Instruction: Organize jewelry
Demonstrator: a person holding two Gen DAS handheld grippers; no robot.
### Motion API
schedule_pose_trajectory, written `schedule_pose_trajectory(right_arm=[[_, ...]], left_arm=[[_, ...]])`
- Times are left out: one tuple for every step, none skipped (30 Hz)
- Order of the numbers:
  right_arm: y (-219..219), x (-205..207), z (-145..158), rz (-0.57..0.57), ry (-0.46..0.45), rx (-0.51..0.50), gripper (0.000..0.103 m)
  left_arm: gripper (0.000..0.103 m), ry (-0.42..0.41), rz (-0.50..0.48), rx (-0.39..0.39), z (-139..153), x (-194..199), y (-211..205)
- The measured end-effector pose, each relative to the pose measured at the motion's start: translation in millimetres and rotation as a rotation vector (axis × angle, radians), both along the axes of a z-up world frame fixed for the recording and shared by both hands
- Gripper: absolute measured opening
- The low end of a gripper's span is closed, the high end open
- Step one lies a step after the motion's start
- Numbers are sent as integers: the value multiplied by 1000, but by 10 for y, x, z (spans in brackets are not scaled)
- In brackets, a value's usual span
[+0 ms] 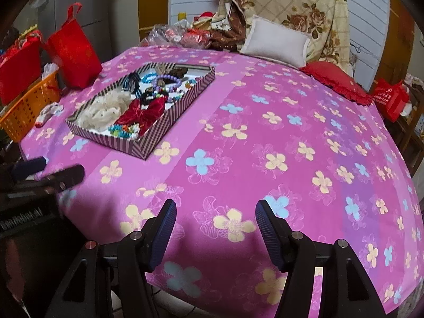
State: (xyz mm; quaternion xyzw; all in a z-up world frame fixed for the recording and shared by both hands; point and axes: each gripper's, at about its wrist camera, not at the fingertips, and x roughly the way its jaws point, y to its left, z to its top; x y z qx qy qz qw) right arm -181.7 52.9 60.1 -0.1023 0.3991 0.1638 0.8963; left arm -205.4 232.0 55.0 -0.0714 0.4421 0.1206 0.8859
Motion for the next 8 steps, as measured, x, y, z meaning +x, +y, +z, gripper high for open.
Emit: schedule_pose_trajectory(right_arm=[[-28,1,15,-4,-5,9,60],[-68,3,29,-11,-8,21,60],[-98,10,37,-17,-10,29,60],[-149,17,48,-27,-13,40,60],[-187,24,54,-34,-14,47,60],[-244,33,61,-42,-15,58,60],[-299,40,66,-50,-15,66,60],[-378,56,71,-64,-16,76,60]], left_arm=[[84,-16,-1,13,65,-8,5],[84,-35,-2,30,129,-21,-15],[84,-56,-6,45,190,-32,-42],[84,-71,-11,55,235,-35,-57],[84,-95,-26,70,302,-43,-116],[84,-108,-40,81,344,-38,-156],[84,-117,-58,96,384,-24,-231],[84,-117,-76,106,415,6,-314]])
